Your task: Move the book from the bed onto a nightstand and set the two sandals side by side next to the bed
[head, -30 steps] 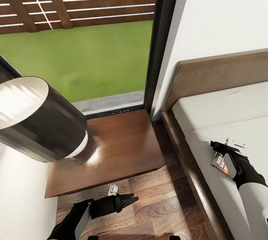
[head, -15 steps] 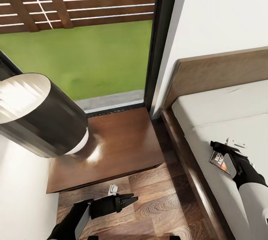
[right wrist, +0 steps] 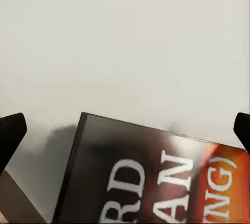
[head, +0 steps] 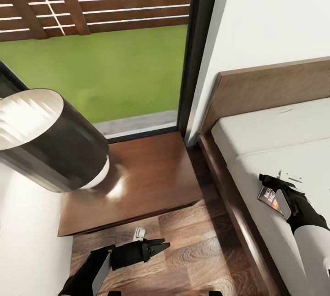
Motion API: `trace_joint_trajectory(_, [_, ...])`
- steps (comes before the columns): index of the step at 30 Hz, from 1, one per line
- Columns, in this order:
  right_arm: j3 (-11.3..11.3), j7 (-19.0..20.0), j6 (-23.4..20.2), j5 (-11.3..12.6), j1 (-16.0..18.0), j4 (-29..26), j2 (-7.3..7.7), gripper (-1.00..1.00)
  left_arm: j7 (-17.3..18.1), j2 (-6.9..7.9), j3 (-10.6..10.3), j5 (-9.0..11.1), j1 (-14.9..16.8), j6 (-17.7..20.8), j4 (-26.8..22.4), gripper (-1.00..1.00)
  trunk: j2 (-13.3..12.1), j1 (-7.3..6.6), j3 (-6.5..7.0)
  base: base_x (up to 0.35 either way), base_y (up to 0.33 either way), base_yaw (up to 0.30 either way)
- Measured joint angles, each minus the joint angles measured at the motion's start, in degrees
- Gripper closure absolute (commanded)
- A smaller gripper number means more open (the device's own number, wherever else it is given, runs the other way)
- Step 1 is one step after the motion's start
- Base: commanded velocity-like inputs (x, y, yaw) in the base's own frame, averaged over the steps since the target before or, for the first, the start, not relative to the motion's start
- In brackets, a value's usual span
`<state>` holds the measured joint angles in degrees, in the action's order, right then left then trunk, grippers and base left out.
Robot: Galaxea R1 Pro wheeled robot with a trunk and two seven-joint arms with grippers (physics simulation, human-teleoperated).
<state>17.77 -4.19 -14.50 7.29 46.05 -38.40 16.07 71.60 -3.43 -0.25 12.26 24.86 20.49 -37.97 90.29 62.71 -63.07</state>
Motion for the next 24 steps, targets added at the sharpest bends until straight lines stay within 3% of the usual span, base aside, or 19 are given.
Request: trace_joint_trajectory(24, [0.0,0.0,0.0,0.0,0.0,0.0,0.00,-1.00,0.0,0.00,0.0,0.0,0.0,0.0,0.0,-1.00,0.0,-0.02,0.00,-0.010,0.000,0.000])
